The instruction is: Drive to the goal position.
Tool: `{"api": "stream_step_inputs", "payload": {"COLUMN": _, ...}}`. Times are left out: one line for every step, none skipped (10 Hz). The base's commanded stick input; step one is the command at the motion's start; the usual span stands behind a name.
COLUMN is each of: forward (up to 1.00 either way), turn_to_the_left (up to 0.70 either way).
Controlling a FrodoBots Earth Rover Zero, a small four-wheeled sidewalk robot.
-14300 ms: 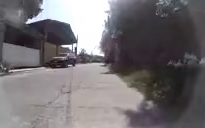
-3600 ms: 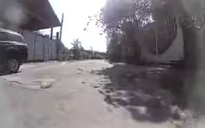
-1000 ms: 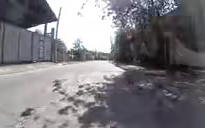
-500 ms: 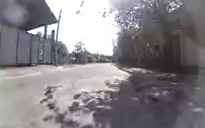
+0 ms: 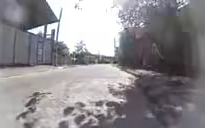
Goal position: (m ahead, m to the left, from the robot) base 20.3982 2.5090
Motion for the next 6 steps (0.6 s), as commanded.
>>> {"api": "stream_step_inputs", "payload": {"forward": 1.0, "turn_to_the_left": 0.0}}
{"api": "stream_step_inputs", "payload": {"forward": 1.0, "turn_to_the_left": 0.0}}
{"api": "stream_step_inputs", "payload": {"forward": 1.0, "turn_to_the_left": 0.0}}
{"api": "stream_step_inputs", "payload": {"forward": 1.0, "turn_to_the_left": 0.0}}
{"api": "stream_step_inputs", "payload": {"forward": 1.0, "turn_to_the_left": -0.07}}
{"api": "stream_step_inputs", "payload": {"forward": 1.0, "turn_to_the_left": -0.4}}
